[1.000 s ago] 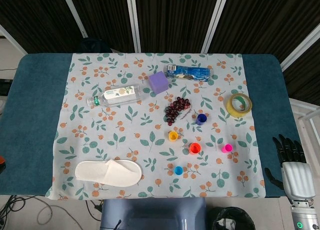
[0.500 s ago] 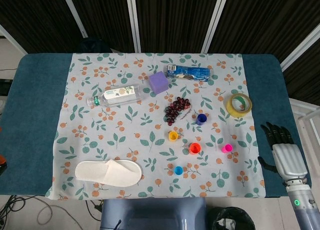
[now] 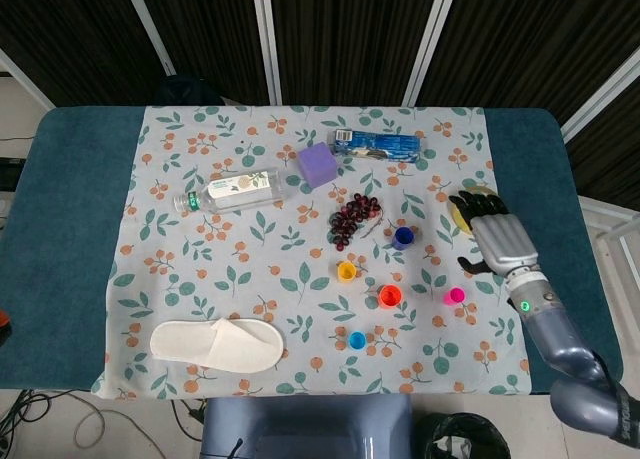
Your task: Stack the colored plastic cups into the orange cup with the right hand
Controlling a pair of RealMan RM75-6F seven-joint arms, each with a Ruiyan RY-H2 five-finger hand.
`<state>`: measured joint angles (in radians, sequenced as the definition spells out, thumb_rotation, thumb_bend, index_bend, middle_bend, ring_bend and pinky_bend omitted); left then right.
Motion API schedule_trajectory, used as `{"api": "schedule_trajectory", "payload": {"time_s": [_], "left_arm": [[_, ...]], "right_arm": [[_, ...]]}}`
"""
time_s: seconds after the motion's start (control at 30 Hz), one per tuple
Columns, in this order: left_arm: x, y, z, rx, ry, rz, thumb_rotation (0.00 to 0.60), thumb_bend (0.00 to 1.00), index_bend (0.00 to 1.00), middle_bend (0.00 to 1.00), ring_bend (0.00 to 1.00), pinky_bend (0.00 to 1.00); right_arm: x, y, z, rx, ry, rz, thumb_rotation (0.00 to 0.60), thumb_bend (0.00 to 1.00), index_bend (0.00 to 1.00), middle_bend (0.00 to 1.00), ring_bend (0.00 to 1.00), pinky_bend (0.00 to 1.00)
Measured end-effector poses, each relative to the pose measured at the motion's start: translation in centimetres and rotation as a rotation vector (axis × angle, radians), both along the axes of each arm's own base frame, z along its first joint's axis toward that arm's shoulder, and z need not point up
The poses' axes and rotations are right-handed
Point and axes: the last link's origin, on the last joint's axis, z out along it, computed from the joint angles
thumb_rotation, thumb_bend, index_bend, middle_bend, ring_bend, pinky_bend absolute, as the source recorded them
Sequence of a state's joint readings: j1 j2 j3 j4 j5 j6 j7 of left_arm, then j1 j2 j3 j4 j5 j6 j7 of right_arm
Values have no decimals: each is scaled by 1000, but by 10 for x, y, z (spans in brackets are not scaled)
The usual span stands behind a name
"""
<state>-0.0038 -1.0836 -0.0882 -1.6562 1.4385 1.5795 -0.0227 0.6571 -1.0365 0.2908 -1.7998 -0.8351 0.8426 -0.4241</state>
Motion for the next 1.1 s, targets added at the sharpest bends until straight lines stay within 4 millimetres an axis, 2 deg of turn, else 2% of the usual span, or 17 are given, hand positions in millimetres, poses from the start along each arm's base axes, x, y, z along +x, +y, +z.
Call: {"api": "schedule_trajectory", "payload": {"time_s": [0.23,0.4,0.63,1.1], "left_arm": [[-1,0,1,3,-8,6,600,824,88,0,0,101],[-2,1,1,2,-13,10,600,823,88,0,0,102],[-3,1,2,4,-17,14,600,823,88,0,0,102],[-3,1,2,3,-12,16,600,822,88,0,0,102]], "right_arm": [[33,-36,-44,34,-7,-51,600,360,223,0,0,0],[48,-53,-73,38,4,-76,600,360,257,0,0,0],[45,-59,-99,45,35,-108,600,359,274,0,0,0],[30,-62,-115,58,52,-141,600,360,317,0,0,0]]}}
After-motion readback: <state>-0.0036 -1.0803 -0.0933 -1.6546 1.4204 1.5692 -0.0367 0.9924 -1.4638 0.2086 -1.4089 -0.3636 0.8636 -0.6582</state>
